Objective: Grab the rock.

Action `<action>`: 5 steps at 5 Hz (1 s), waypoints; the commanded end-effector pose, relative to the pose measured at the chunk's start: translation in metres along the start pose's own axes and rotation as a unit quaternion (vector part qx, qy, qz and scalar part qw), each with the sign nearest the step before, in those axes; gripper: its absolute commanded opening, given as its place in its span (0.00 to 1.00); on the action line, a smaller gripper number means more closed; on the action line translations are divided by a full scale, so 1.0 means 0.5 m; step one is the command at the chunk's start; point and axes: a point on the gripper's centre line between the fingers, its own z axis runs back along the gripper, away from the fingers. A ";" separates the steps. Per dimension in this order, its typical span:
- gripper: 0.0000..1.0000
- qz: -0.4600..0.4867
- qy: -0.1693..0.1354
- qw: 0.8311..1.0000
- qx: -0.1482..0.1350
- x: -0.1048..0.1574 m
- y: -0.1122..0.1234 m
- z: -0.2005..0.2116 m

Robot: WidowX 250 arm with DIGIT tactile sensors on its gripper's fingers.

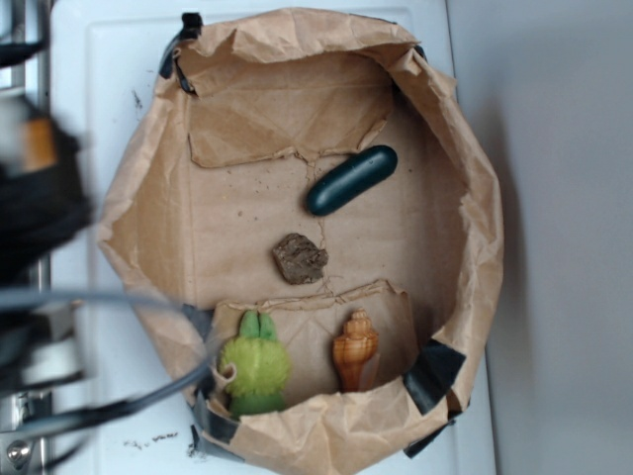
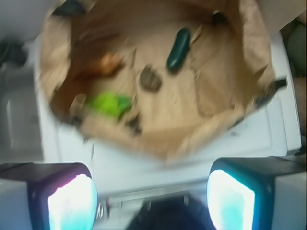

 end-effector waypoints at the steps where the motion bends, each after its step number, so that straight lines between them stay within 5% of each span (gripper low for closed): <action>1: 1.00 0.067 -0.026 0.997 -0.024 0.128 0.042 -0.041; 5: 1.00 0.091 -0.014 0.996 -0.010 0.115 0.038 -0.094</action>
